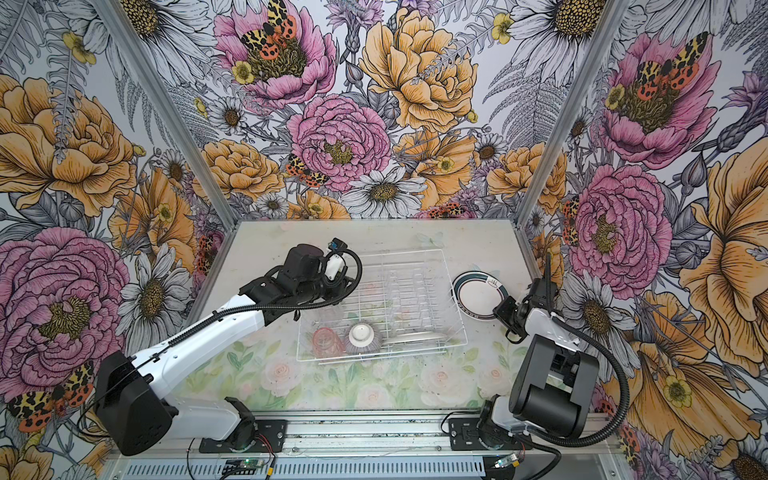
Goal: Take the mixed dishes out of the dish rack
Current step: 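Open the right gripper and lift it while the left gripper moves over the rack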
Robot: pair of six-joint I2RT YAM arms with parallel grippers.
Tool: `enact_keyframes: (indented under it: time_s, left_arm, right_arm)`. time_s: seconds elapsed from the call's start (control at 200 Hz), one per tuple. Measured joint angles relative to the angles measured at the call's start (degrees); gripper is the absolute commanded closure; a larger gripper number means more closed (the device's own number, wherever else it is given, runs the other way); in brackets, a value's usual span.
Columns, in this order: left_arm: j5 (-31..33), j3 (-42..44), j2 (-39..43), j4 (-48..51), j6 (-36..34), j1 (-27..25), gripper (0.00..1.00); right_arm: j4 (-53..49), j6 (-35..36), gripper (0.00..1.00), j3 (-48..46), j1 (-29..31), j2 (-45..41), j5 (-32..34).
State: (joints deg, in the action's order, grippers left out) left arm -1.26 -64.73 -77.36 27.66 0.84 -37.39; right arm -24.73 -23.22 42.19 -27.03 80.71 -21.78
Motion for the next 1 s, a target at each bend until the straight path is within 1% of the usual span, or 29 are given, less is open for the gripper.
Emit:
enact_keyframes:
  time_s: [0.235, 0.335, 0.435, 0.5, 0.631, 0.726, 0.871, 0.996]
  left_arm:
    - [-0.1, 0.0, 0.0, 0.0, -0.9, -0.3, 0.53]
    - [-0.1, 0.0, 0.0, 0.0, -2.2, -2.8, 0.53]
    - [0.2, -0.7, -1.0, 0.9, -4.3, -7.2, 0.53]
    - [1.5, -1.6, -2.3, 1.7, -6.5, -11.3, 0.53]
    - [4.5, -4.1, -4.7, 3.8, -10.8, -20.0, 0.53]
    - [6.3, -5.0, -5.4, 5.0, -13.2, -25.1, 0.52]
    - [8.7, -6.7, -5.9, 7.3, -15.2, -30.5, 0.51]
    - [9.7, -9.0, -6.7, 8.3, -16.1, -33.4, 0.51]
  right_arm:
    - [-0.3, 0.4, 0.56, 0.8, 0.4, 1.0, 0.8]
    - [-0.7, 0.4, 0.54, 0.8, 0.5, 0.0, 1.5]
    - [-2.6, 0.9, 0.53, 1.4, 0.9, -3.8, 3.8]
    - [-4.5, 1.5, 0.52, 2.8, 1.7, -6.7, 5.9]
    - [-7.2, 2.8, 0.51, 7.5, 5.5, -11.8, 9.3]
    - [-8.0, 3.3, 0.51, 9.7, 8.0, -14.0, 10.2]
    - [-9.3, 3.3, 0.51, 10.3, 10.4, -14.9, 10.3]
    - [-10.2, 3.2, 0.5, 10.3, 11.4, -14.9, 10.2]
